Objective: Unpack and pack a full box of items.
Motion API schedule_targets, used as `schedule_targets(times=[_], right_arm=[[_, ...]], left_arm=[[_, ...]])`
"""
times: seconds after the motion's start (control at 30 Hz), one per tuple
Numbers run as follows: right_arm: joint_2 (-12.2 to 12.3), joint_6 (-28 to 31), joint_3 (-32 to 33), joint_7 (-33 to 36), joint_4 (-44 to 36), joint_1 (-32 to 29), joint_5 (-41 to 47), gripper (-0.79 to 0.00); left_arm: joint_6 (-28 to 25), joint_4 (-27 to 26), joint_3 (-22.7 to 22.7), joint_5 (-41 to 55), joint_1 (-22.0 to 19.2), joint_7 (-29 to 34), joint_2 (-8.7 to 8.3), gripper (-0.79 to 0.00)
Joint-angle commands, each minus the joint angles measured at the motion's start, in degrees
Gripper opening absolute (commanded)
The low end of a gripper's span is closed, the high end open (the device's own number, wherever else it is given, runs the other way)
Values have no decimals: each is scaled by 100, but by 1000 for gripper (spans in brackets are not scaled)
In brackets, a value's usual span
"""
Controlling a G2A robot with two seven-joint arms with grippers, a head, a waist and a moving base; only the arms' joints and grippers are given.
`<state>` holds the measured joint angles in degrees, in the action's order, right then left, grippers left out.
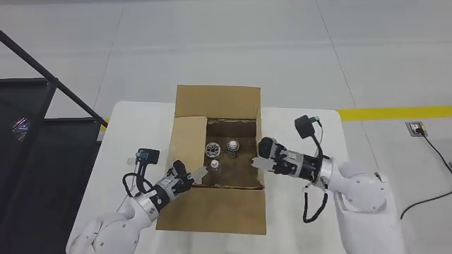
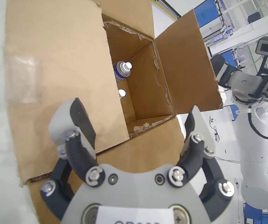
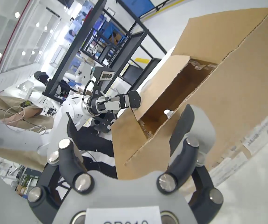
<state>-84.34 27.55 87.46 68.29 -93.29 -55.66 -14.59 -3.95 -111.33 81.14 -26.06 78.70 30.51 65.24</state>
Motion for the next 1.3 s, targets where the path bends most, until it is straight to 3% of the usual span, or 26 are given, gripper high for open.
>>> schedule_targets(times=[0.0,0.3,0.77,1.03,1.13,1.27], right_arm=[[-7,-110,-331,-40,336,290,-200,0],[-41,-371,-1301,-386,1531,1126,-755,0],[22,-866,-1789,-658,1901,1356,-1183,0],[113,-717,-1723,-1177,1307,1155,-1408,0],[163,-650,-1655,-1461,802,911,-1690,0],[163,-650,-1655,-1461,802,911,-1690,0]], left_arm=[[73,27,-13,-3,-15,-64,6,0],[157,258,5,-35,-99,-98,5,0],[136,276,213,265,-105,-251,2,0],[-14,-60,1256,1018,258,43,-84,0],[-218,-9,1821,1337,454,686,-157,0],[-459,265,2336,1452,644,1892,-274,0]])
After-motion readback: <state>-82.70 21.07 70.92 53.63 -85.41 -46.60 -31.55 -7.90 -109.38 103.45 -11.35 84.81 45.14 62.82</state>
